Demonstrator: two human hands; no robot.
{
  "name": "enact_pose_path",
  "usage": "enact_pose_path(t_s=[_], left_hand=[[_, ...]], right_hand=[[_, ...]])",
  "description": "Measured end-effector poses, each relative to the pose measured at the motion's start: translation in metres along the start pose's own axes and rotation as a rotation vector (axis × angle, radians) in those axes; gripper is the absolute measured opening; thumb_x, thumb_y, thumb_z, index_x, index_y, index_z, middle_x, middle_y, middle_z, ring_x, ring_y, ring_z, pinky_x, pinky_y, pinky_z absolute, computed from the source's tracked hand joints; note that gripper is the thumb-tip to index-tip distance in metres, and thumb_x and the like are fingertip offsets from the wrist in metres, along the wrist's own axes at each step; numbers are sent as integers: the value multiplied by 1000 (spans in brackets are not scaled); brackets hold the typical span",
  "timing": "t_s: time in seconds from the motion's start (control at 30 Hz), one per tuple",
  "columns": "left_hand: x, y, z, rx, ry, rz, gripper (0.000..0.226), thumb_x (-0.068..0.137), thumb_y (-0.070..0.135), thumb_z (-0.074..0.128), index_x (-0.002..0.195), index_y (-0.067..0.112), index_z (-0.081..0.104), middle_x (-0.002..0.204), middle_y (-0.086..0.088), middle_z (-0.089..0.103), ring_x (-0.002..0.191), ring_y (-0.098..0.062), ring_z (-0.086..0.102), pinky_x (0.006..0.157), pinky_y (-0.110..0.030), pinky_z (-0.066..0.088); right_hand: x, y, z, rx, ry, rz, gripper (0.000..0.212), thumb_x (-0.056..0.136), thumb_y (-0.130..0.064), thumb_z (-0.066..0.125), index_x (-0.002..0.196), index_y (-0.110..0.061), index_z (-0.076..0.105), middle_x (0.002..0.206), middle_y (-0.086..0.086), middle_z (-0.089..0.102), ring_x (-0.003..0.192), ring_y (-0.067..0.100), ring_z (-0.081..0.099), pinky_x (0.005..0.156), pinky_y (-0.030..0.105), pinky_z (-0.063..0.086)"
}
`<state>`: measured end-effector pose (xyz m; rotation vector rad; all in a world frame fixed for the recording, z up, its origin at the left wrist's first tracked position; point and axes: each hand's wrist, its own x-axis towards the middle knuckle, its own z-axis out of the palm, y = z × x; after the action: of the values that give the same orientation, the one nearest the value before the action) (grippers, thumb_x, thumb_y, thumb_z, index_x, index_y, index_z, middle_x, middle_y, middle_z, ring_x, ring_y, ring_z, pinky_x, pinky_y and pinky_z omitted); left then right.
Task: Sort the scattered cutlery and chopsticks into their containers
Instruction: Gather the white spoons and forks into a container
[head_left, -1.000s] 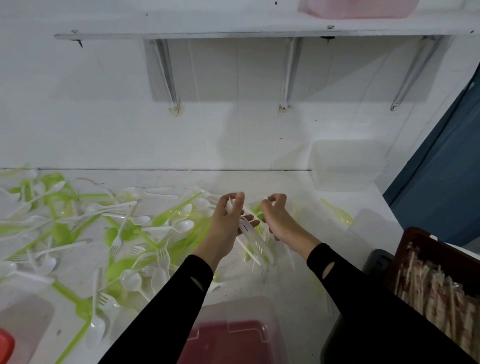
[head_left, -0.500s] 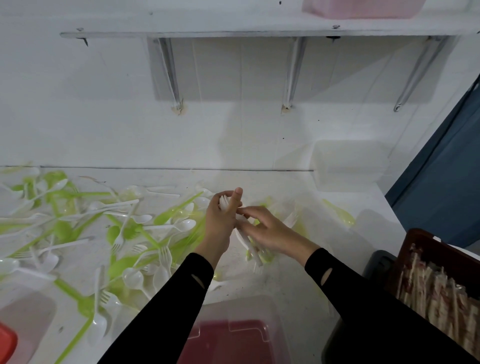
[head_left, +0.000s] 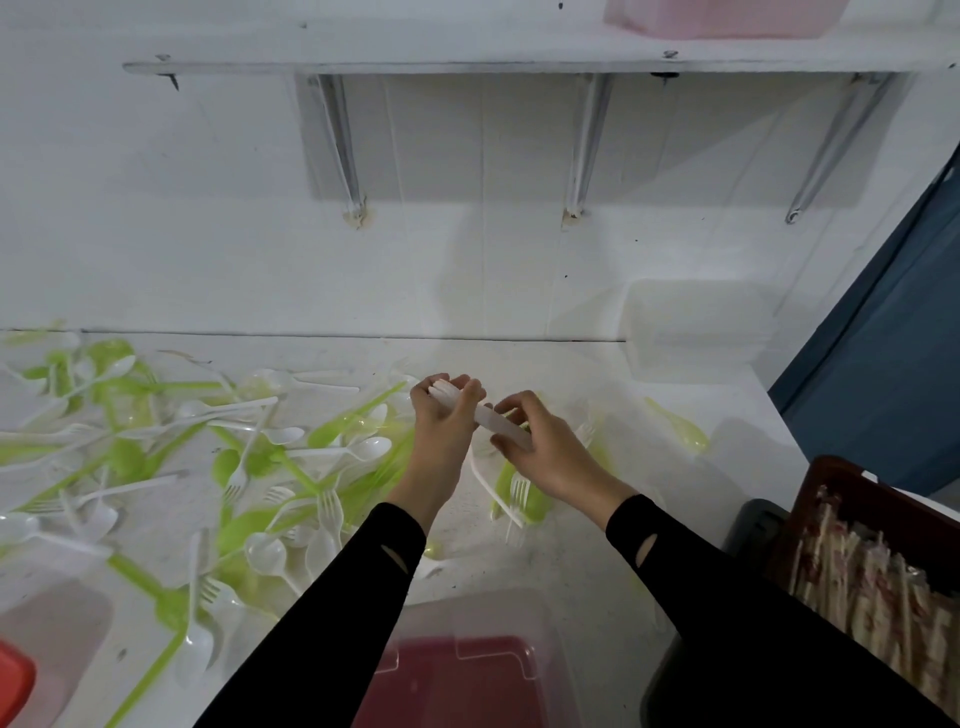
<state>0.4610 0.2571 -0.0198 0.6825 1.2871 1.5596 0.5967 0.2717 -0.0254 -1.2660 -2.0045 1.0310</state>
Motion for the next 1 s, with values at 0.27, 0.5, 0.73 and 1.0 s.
enact_pose_path(t_s=[0.27, 0.5, 0.73, 1.0], left_hand=[[-2, 11, -9, 16, -37, -27, 32, 91, 18, 69, 121, 15, 58, 102, -5, 67, 102, -27, 70, 89, -39, 57], [-19, 40, -61, 174, -163, -77, 35, 100, 44, 47, 115, 18, 65, 116, -6, 70, 103, -21, 69, 87, -36, 57], [-69, 42, -157, 389, -261, -113, 23, 99, 19, 55, 117, 12, 66, 118, -6, 70, 107, -18, 65, 84, -25, 56], [-131, 24, -195, 261, -510, -355, 39, 96, 27, 57, 126, 2, 63, 130, -12, 63, 123, -27, 59, 100, -32, 49]], right_hand=[[1, 0, -5, -112, 57, -5, 35, 89, -19, 70, 124, -17, 65, 111, -2, 70, 99, 12, 64, 91, 27, 51], [-7, -32, -11, -187, -1, -8, 22, 87, -20, 71, 110, -24, 70, 95, -15, 67, 88, 3, 62, 80, 16, 49], [-58, -99, -8, 147, -624, -67, 24, 81, -9, 79, 99, -22, 69, 89, -9, 68, 85, 6, 63, 86, 25, 52], [-109, -90, 64, -590, -938, -284, 26, 87, -16, 68, 113, -14, 64, 103, 4, 69, 86, 18, 65, 81, 32, 53]])
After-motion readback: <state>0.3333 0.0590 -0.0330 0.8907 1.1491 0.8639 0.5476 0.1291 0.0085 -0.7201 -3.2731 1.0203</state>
